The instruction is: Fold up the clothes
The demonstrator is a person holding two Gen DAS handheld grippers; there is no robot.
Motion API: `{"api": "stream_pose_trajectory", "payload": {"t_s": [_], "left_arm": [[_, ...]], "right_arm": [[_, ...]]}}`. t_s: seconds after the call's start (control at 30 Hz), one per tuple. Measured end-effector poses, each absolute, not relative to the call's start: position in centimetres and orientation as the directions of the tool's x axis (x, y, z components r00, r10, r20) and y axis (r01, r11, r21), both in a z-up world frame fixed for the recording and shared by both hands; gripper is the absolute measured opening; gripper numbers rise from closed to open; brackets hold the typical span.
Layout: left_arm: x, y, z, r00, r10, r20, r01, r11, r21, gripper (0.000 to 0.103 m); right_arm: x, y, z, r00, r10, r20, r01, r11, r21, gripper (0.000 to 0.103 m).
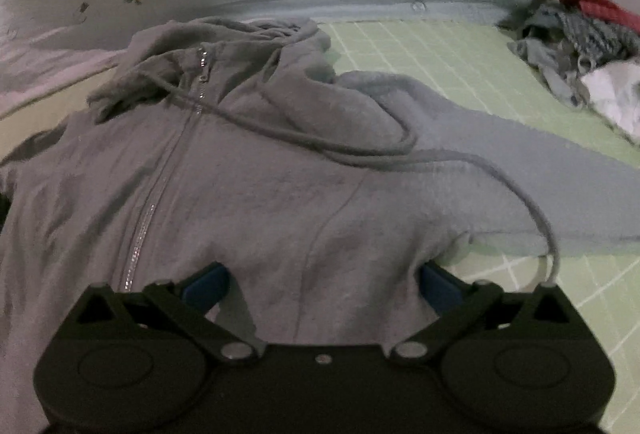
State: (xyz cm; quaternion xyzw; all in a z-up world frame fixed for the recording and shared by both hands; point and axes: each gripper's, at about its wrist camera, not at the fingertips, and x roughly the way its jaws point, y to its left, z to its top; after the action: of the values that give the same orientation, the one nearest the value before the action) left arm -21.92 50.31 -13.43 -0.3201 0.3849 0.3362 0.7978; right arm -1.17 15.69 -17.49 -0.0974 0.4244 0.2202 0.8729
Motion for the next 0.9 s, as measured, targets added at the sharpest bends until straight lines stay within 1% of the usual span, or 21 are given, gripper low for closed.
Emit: {"api": "stream_pose_trajectory", "payload": {"t_s": [0.1,0.13,0.17,0.2,0.23,0.27,0.3,0.4,0.43,0.47,0.57,0.63,0.67,0.73,0.9], "left_arm": [[-20.5,52.1,-15.2,0.481,0.238,-0.844,-0.781,0.553,-0.290,0.086],[-20.1,52.6,-15.8,0.478,0.226,-0.849,-0.785,0.544,-0.297,0.082],[-19.8,52.8,-16.1,0.473,0.227,-0.852,-0.790,0.538,-0.295,0.072],[-19.4,53.0,-16.4,0.467,0.231,-0.854,-0.795,0.532,-0.291,0.072],[-19.1,53.0,-16.3,0.466,0.249,-0.849,-0.795,0.539,-0.278,0.055],[-18.9,52.9,-16.2,0.456,0.264,-0.850,-0.796,0.547,-0.257,0.024],[-18.6,52.9,-16.0,0.444,0.279,-0.852,-0.798,0.555,-0.234,0.012],[-19.3,53.1,-14.7,0.416,0.348,-0.840,-0.817,0.548,-0.179,0.008],[-19.7,53.0,-13.9,0.401,0.387,-0.830,-0.823,0.551,-0.140,0.004],[-20.1,52.8,-13.1,0.383,0.431,-0.817,-0.827,0.554,-0.096,0.004],[-20.7,52.0,-10.7,0.336,0.561,-0.756,-0.823,0.565,0.053,0.004],[-20.4,51.1,-9.3,0.357,0.608,-0.710,-0.792,0.599,0.115,0.004],[-20.1,50.6,-8.6,0.382,0.612,-0.693,-0.772,0.623,0.124,0.004],[-19.0,49.3,-8.1,0.440,0.581,-0.685,-0.722,0.683,0.116,0.004],[-15.5,46.7,-12.2,0.520,0.298,-0.800,-0.581,0.810,-0.077,0.006]], "right_arm": [[-1.7,15.8,-17.5,0.557,0.290,-0.778,-0.464,0.886,-0.002,0.103],[-1.8,15.9,-17.5,0.561,0.285,-0.777,-0.457,0.890,-0.004,0.103],[-1.8,15.9,-17.6,0.563,0.283,-0.777,-0.452,0.892,-0.003,0.103],[-1.8,15.9,-17.6,0.563,0.283,-0.777,-0.447,0.894,0.002,0.103],[-1.7,15.9,-17.6,0.562,0.284,-0.777,-0.444,0.896,0.006,0.103],[-1.7,15.9,-17.6,0.562,0.284,-0.777,-0.443,0.896,0.008,0.103],[-1.6,15.9,-17.6,0.565,0.285,-0.775,-0.441,0.897,0.008,0.103],[-1.5,16.1,-17.6,0.569,0.284,-0.771,-0.437,0.899,0.009,0.103],[-1.5,16.1,-17.6,0.569,0.283,-0.772,-0.436,0.900,0.009,0.103],[-1.5,16.1,-17.7,0.569,0.284,-0.771,-0.437,0.900,0.009,0.103],[-1.6,16.0,-17.8,0.576,0.289,-0.765,-0.437,0.899,0.011,0.103],[-1.7,15.9,-17.8,0.581,0.292,-0.760,-0.437,0.899,0.011,0.103],[-1.7,15.9,-17.8,0.582,0.294,-0.758,-0.437,0.899,0.012,0.103],[-1.7,15.8,-17.8,0.583,0.296,-0.756,-0.438,0.899,0.014,0.103],[-1.7,15.7,-17.9,0.585,0.299,-0.754,-0.439,0.898,0.016,0.103]]}}
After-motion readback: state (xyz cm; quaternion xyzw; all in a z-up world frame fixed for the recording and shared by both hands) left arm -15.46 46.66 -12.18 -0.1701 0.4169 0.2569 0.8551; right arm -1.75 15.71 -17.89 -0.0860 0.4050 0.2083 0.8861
